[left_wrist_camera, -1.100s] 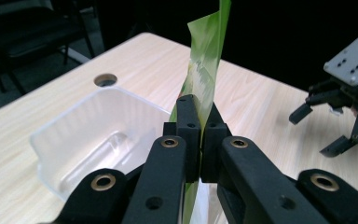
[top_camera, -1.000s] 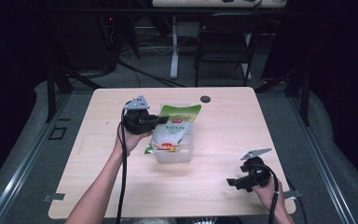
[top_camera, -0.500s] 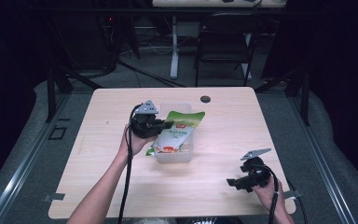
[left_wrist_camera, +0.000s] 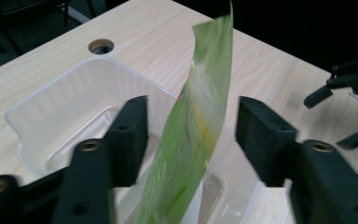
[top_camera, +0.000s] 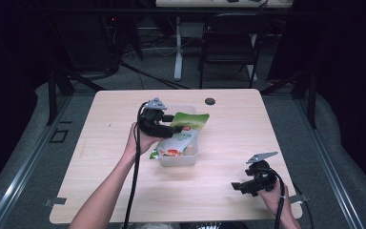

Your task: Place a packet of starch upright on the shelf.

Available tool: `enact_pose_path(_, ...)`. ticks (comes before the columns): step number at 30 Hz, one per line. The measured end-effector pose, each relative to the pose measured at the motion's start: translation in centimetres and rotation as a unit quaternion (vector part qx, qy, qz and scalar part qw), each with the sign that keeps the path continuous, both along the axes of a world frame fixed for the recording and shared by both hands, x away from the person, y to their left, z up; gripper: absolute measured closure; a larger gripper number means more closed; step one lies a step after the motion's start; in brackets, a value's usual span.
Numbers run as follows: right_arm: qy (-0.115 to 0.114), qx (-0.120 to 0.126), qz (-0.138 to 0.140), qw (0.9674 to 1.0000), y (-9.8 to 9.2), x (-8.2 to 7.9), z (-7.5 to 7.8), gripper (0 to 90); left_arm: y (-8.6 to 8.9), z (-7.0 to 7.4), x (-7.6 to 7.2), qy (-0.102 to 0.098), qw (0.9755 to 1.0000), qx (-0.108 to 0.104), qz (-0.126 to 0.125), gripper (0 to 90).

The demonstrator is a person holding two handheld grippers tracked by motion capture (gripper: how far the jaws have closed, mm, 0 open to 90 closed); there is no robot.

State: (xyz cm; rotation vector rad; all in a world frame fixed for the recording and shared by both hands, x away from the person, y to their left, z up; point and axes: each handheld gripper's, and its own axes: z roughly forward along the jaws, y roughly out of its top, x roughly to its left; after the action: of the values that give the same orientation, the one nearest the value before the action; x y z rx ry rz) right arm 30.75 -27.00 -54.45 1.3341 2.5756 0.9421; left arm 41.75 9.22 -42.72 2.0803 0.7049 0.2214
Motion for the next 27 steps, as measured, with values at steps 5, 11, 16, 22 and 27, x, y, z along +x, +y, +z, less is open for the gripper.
enact_pose_path(5, 0.001, 0.001, 0.001, 1.0, 0.0, 0.0, 0.0, 15.0, -1.6, 0.7, 0.4, -0.009, 0.9997, 0.023, 0.007, 30.0)
enact_pose_path(11, 0.003, 0.0, -0.001, 1.0, 0.0, 0.0, -0.1, 15.4, -3.1, 0.5, 0.8, -0.022, 0.9985, 0.048, -0.016, 50.3)
enact_pose_path(16, 0.003, 0.001, -0.003, 1.0, -0.1, 0.0, -0.1, 15.5, -3.7, 0.4, 0.8, -0.029, 0.9964, 0.069, -0.039, 67.0)
enact_pose_path(22, 0.004, -0.004, -0.008, 1.0, -0.1, 0.0, 0.0, 16.1, -3.6, 0.5, 0.7, -0.048, 0.9949, 0.08, -0.04, 85.5)
enact_pose_path(27, 0.002, -0.001, -0.009, 1.0, -0.2, 0.1, 0.0, 16.1, -3.3, 0.7, 0.4, -0.061, 0.9936, 0.081, -0.05, 89.5)
